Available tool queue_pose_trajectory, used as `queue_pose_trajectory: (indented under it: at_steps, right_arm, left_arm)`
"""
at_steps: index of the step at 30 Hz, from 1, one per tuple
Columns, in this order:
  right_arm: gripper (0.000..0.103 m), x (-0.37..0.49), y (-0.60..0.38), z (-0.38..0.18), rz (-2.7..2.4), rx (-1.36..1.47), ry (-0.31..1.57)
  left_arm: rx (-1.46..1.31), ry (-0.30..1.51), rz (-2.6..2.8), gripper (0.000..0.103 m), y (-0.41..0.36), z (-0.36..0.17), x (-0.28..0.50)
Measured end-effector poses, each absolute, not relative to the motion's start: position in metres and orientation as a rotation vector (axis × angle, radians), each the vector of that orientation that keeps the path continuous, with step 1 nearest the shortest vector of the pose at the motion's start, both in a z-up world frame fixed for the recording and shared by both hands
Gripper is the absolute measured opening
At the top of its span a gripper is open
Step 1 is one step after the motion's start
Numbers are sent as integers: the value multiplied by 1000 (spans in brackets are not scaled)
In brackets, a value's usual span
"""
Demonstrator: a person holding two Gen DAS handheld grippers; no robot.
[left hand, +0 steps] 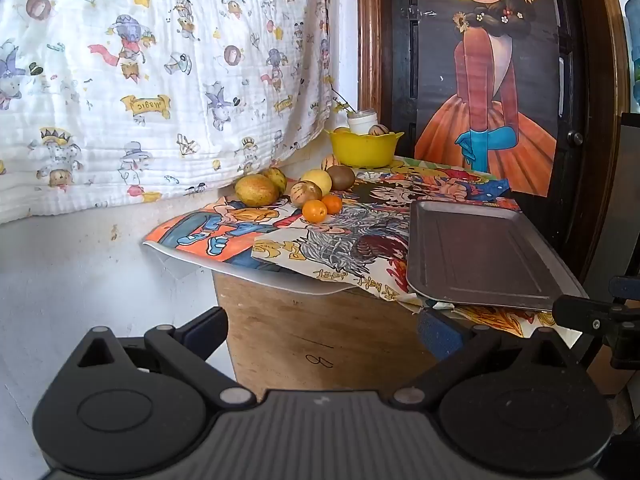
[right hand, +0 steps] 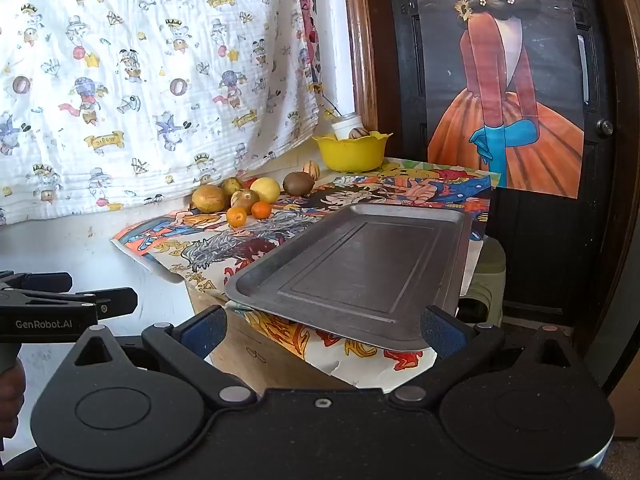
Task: Organize fruits
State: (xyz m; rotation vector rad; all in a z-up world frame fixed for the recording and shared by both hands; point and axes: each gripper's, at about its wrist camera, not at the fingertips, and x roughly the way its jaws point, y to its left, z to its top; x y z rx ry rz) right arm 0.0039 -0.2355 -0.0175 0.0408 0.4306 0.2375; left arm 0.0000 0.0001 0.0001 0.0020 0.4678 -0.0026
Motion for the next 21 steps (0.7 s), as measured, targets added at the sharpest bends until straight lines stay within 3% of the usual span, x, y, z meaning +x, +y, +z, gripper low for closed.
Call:
queue_pose_trajectory:
  at_steps: [21]
  right_arm:
    - [103, 5, -235, -17, 238, 41, 432]
  left_arm:
    - [5, 473, -1, 103, 0, 0, 0]
